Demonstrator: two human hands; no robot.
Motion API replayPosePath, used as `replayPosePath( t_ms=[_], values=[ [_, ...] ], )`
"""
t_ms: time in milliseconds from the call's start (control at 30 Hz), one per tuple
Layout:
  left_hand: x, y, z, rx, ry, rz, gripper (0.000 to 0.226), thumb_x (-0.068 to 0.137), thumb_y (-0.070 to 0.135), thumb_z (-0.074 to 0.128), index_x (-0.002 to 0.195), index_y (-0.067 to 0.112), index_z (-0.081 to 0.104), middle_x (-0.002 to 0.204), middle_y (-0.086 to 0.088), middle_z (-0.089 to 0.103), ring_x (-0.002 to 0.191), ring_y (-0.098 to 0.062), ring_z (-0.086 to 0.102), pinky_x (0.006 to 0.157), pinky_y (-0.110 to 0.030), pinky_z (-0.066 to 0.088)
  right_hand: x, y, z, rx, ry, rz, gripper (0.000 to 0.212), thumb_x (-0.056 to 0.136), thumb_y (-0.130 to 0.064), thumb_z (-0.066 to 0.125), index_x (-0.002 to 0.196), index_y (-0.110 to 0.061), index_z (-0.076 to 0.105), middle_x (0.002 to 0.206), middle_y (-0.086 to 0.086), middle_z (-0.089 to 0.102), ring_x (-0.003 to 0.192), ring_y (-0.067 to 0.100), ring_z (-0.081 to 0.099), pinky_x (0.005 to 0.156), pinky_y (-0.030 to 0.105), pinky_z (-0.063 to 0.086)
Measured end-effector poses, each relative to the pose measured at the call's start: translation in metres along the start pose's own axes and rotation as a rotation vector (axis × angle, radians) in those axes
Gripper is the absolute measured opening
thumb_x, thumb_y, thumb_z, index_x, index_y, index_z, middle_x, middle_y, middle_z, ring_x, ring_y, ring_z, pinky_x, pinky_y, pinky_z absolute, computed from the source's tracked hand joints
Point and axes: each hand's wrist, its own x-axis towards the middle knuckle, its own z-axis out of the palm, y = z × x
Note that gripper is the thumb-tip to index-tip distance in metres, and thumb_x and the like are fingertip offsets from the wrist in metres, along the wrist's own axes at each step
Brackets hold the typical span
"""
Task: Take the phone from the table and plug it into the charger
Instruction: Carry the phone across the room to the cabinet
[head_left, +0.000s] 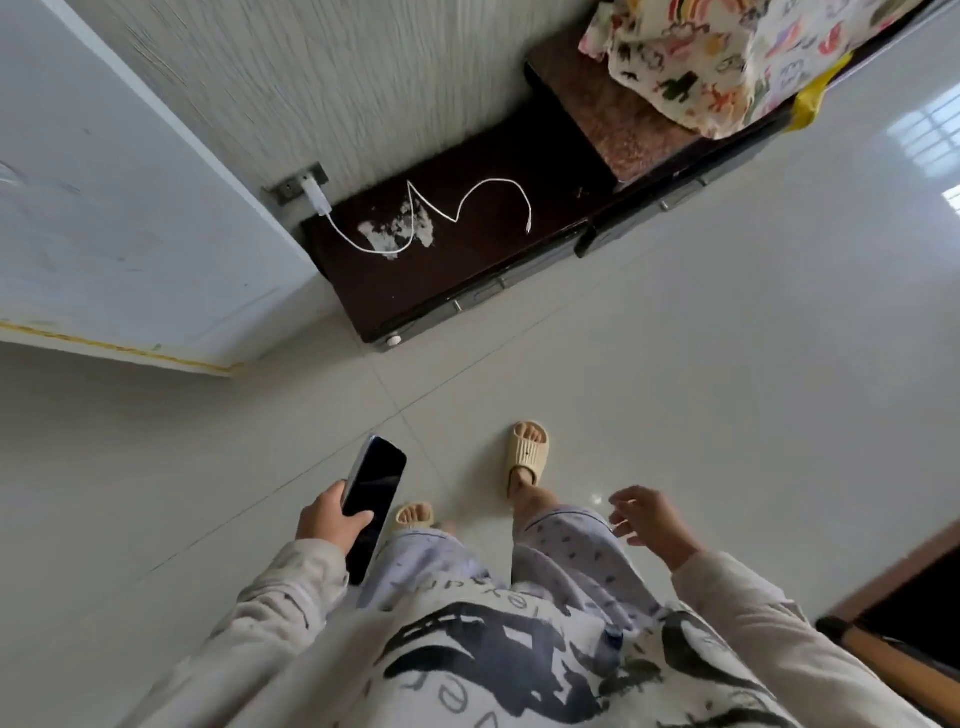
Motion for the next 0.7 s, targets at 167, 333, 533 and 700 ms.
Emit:
replayPosePath(
  t_ms=[167,333,533,700],
  values=[
    [-0.011,0.012,0.011,-0.145,0.031,-0.198,0.029,0.079,0.009,0.065,0.105,-0.003,0.059,0.107,-0.023,0.068,0.1,-0.037,0.061,0.074,-0.03,0.039,0.036,-0.081,-0.044,-0.109,-0.056,-0.142,0.018,0.091,0.003,0.038,0.088,-0.007,0.053,0.063,0.003,0.054,0.044,0.008,0.055,0.05,0.022,0.036],
    [-0.007,0.028,0.009,-0.216,0.061,-0.304,0.029,0.078,0.008,0.065,0.104,-0.004,0.06,0.108,-0.024,0.067,0.102,-0.039,0.06,0.077,-0.033,0.039,0.061,-0.146,-0.064,-0.133,-0.071,-0.212,0.013,0.092,-0.002,0.042,0.091,-0.008,0.054,0.064,0.003,0.055,0.032,-0.004,0.053,0.048,0.019,0.038],
    [0.031,0.067,-0.012,-0.275,0.069,-0.323,0.033,0.077,0.009,0.066,0.107,-0.003,0.059,0.113,-0.024,0.066,0.106,-0.038,0.058,0.087,-0.036,0.043,0.083,-0.193,-0.062,-0.149,-0.093,-0.18,0.016,0.092,0.001,0.04,0.093,-0.007,0.054,0.065,0.004,0.055,0.028,-0.006,0.052,0.037,0.01,0.039],
    [0.08,0.113,-0.047,-0.302,0.043,-0.251,0.032,0.077,0.01,0.064,0.106,0.0,0.059,0.114,-0.022,0.066,0.108,-0.037,0.058,0.087,-0.036,0.043,0.089,-0.207,-0.061,-0.119,-0.09,-0.055,0.014,0.092,0.001,0.04,0.093,-0.006,0.053,0.066,0.006,0.054,0.052,0.015,0.054,0.052,0.024,0.038]
  ],
)
